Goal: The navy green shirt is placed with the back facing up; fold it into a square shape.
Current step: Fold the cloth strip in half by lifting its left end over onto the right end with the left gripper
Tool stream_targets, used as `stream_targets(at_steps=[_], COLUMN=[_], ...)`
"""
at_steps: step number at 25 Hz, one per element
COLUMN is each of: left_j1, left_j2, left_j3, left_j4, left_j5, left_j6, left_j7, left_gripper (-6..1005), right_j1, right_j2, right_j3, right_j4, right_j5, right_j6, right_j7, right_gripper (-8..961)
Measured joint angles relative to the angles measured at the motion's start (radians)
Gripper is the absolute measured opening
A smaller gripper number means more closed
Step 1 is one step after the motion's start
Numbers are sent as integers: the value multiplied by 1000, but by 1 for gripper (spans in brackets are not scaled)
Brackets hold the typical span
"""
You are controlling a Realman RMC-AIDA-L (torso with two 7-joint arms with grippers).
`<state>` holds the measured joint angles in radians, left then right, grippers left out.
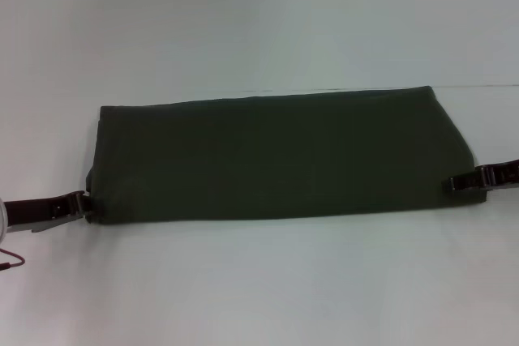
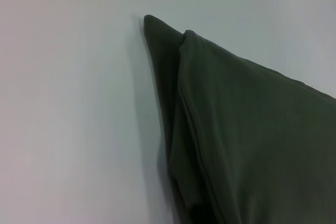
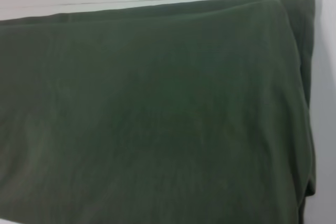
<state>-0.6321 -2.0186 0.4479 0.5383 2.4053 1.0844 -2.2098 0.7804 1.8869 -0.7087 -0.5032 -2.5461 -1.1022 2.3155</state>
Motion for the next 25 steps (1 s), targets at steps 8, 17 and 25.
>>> stream_targets(at_steps=[8,17,25], left_j1=[-4,-5,-4], left_j2=[0,-1,-2], left_j3=[0,0,0], left_j4=[0,0,0], left_j5=[0,-2,-6], left_j6=[0,0,-1], left_j7=[1,1,1], left_gripper=[23,23,23], right_j1=[-4,-8,-13], right_j2=[3,3,2], right_j3=[0,1,0], right_j4=[2,2,3], right_j5=[-2,-2,-3], right_j6=[13,17,14], right_j7=[8,10,-13], right_gripper=[703,424,366])
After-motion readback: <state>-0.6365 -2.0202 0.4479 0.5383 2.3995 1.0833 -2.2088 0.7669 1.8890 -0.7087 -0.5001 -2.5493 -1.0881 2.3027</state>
